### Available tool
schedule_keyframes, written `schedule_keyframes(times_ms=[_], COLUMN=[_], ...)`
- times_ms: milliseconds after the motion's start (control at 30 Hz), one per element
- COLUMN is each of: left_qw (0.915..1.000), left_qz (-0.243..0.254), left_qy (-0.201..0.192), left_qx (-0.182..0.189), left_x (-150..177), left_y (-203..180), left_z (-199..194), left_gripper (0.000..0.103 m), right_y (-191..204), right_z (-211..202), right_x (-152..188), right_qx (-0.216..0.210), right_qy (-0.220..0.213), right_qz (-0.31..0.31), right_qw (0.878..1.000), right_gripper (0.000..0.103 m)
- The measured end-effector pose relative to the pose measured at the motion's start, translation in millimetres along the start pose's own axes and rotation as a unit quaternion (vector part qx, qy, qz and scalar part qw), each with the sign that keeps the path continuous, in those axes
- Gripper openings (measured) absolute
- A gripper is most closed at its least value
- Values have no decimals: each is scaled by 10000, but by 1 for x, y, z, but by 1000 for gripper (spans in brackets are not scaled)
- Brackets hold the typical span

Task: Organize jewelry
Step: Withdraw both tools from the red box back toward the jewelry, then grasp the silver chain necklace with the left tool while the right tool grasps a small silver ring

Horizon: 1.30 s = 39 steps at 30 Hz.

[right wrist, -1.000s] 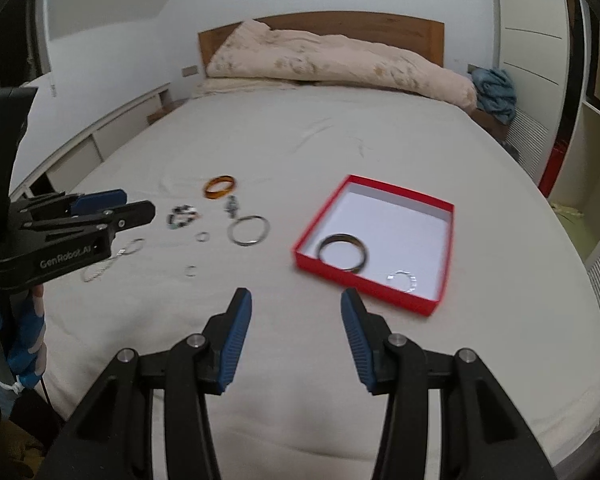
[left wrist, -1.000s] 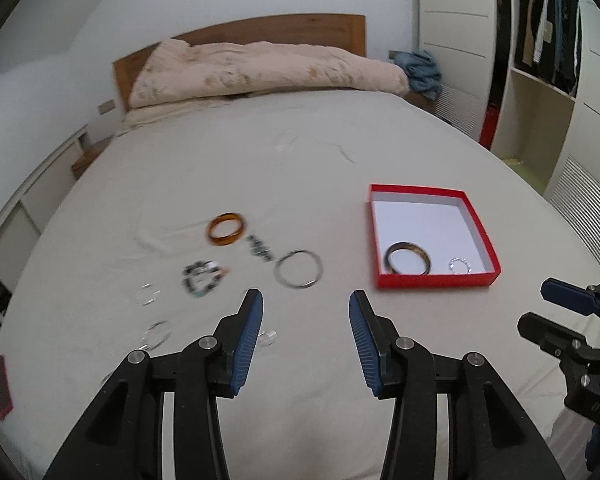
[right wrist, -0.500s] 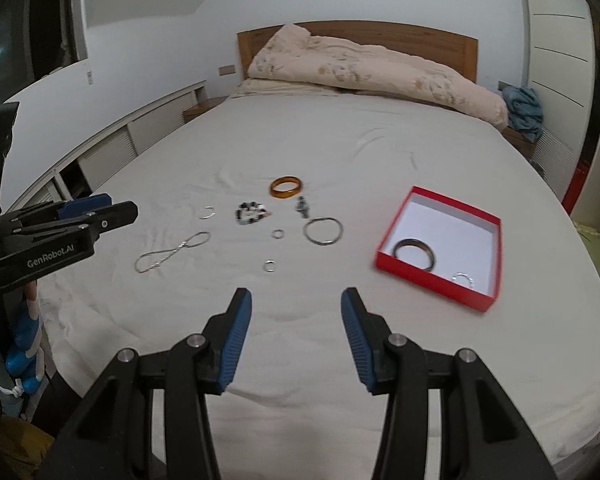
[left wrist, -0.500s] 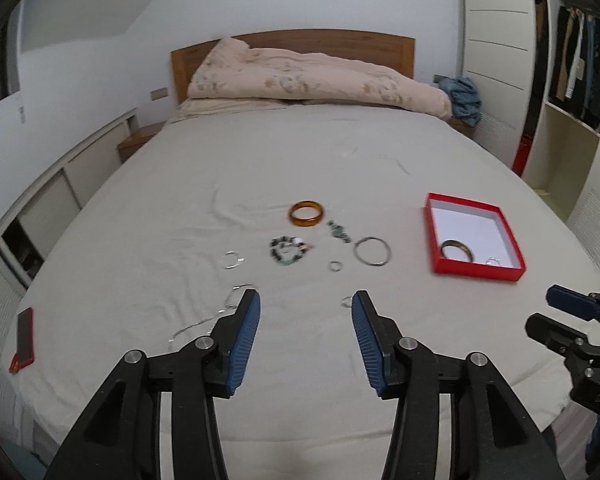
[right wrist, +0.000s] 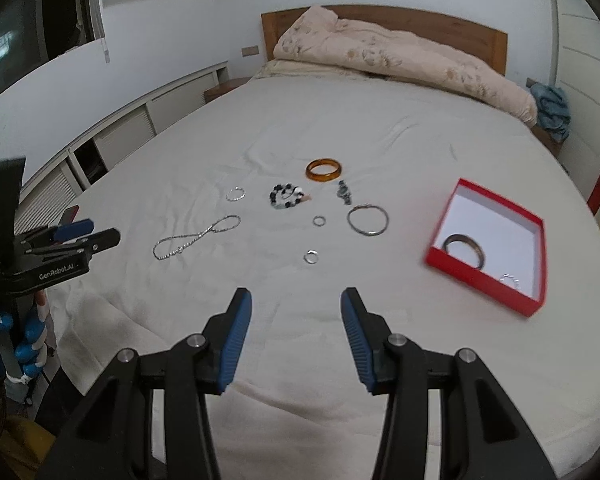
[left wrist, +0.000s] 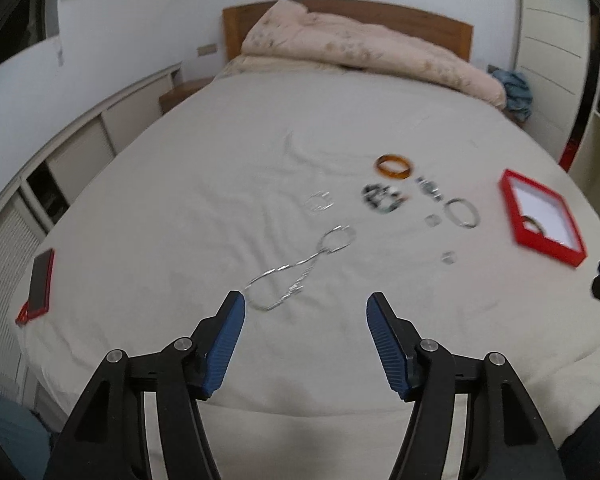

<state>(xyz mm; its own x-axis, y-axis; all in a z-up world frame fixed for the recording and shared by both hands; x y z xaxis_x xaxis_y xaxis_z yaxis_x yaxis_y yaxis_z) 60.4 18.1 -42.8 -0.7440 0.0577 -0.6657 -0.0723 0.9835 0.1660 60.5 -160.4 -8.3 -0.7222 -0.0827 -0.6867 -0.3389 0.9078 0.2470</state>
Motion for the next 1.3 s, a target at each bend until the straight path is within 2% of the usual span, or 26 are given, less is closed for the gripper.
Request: schedule_keyframes(times_ms=[133, 267, 467, 700, 933, 1067, 1200, 1267, 1300], left_qw=[9998, 9997, 9983, 9954, 9912, 9909, 9907, 9901, 9899], left_qz=[-103, -66, 311, 750, 1035, 1035, 1026, 1037, 1051], left_qy=[167, 204, 296, 340, 549, 539, 556, 583, 592], left_qx=[20, 148, 398, 484, 612, 664, 704, 739, 746], left_x=[5, 1, -7, -24, -24, -24, -26, -27, -27], left_y=[18, 19, 2, -25, -46, -50, -56, -61, -62], left_z=[26, 52, 93, 145, 186, 194, 198, 199, 198], left_gripper=[64, 66, 66, 66, 43, 40, 29, 14, 10], right_y=[-7, -16, -29, -49, -64, -67, -63, -63, -64], right_z=[24, 54, 102, 152, 192, 208, 219, 220, 220], right_x=[-2, -4, -6, -13, -18, -15, -9, -8, -8], right_qx=[-90, -156, -207, -239, -274, -304, -333, -344, -347], right_qy=[106, 249, 496, 637, 699, 766, 843, 821, 808], right_qz=[53, 127, 212, 368, 399, 338, 120, 70, 67], right_qw=[9999, 9995, 9983, 9970, 9964, 9960, 9958, 9960, 9961], right_gripper=[45, 45, 45, 45, 44, 43, 33, 28, 24])
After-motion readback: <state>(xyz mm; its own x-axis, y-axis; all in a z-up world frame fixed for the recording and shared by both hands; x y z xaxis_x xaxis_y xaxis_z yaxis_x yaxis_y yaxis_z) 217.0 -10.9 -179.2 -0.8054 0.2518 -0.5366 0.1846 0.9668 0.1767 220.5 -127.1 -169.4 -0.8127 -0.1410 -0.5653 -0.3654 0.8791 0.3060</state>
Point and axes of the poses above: each gripper's, at about its wrist camera, not at the fingertips, and z roughly the way its jaws point, y to its left, x to its underside, the point moved 4 cm from there along z, roughly the way its jaws point, and after that the axes turned 11 degrees about -x, right-handed, at the moved point
